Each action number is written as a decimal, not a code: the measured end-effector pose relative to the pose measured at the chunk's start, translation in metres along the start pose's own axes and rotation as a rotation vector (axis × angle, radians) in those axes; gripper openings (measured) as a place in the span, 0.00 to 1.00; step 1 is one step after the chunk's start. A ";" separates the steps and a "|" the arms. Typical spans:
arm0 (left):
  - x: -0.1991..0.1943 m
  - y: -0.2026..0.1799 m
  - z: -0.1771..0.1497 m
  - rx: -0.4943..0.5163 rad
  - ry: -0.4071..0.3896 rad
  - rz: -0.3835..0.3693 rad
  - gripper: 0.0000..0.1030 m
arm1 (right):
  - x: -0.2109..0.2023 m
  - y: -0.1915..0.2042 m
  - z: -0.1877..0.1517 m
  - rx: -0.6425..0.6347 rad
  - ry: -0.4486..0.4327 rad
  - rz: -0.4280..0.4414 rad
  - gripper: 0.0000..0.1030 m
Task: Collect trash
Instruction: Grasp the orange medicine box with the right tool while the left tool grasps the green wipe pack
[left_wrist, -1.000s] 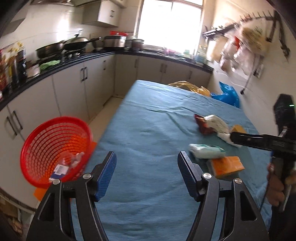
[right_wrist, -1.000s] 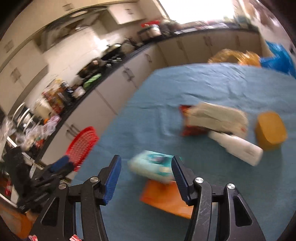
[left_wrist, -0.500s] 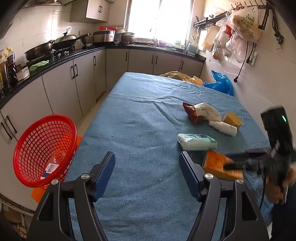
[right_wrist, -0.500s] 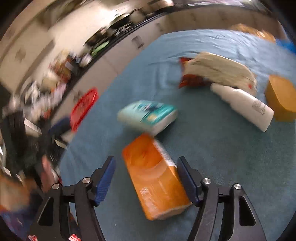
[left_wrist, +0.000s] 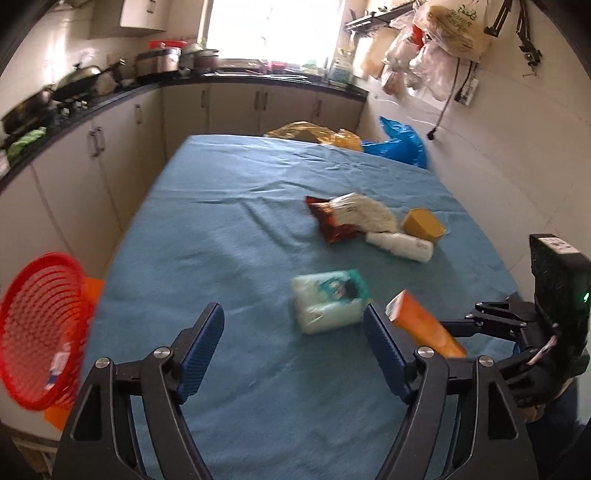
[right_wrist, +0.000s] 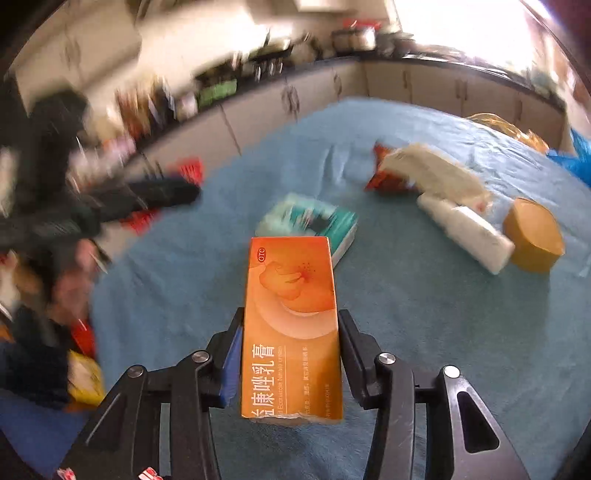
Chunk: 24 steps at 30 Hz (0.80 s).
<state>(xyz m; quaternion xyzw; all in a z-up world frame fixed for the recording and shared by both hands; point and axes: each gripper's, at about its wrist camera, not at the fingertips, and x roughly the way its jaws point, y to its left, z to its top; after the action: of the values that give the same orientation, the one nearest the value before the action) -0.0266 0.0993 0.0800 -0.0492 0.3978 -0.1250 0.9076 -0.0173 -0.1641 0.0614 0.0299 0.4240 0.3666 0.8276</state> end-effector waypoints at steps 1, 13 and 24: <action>0.008 -0.002 0.006 -0.010 0.012 -0.011 0.75 | -0.007 -0.011 0.002 0.045 -0.027 0.013 0.49; 0.118 -0.009 0.041 -0.056 0.236 -0.145 0.75 | -0.037 -0.071 0.004 0.313 -0.157 0.061 0.49; 0.076 -0.048 -0.012 0.120 0.276 -0.213 0.75 | -0.037 -0.066 0.000 0.300 -0.154 0.067 0.49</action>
<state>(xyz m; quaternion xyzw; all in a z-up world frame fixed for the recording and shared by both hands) 0.0050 0.0333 0.0270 -0.0189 0.5029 -0.2495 0.8273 0.0078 -0.2360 0.0628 0.1952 0.4080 0.3232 0.8313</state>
